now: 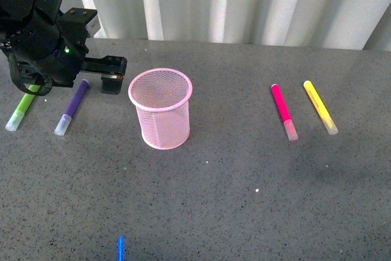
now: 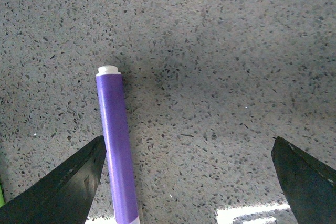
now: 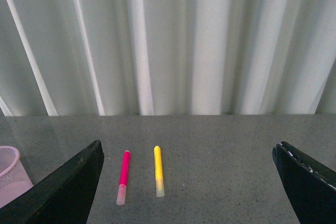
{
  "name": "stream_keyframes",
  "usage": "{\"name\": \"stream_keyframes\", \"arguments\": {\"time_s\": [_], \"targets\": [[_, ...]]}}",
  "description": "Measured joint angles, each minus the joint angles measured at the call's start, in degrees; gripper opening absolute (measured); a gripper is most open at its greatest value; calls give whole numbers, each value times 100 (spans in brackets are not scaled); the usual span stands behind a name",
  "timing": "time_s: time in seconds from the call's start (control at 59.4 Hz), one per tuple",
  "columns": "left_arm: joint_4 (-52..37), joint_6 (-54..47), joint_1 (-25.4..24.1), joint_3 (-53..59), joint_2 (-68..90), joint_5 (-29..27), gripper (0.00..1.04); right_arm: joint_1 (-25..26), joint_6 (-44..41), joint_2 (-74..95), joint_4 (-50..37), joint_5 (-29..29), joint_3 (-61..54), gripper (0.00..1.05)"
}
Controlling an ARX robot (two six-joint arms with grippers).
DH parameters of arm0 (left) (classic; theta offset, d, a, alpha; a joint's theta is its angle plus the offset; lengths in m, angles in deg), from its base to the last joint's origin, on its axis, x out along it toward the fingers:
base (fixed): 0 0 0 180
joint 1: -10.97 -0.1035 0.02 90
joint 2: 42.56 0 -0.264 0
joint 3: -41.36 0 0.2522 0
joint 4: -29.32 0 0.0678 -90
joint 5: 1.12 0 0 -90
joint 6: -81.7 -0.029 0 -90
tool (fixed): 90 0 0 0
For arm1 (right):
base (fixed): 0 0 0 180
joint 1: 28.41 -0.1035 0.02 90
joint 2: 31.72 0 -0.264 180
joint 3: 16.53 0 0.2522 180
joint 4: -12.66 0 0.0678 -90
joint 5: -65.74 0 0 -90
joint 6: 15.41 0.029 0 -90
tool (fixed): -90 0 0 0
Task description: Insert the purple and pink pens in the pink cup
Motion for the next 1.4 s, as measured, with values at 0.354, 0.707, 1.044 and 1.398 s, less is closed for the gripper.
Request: {"name": "stream_keyframes", "arguments": {"time_s": [0.354, 0.707, 1.044, 1.398], "targets": [[111, -101, -208, -514, 507, -31, 98, 0, 0, 0, 0, 0, 0, 98], [262, -103, -243, -870, 789, -22, 98, 0, 0, 0, 0, 0, 0, 98], [461, -103, -227, -907, 798, -33, 47, 0, 0, 0, 0, 0, 0, 98], [422, -66, -219, -726, 691, -28, 13, 0, 0, 0, 0, 0, 0, 98]]}}
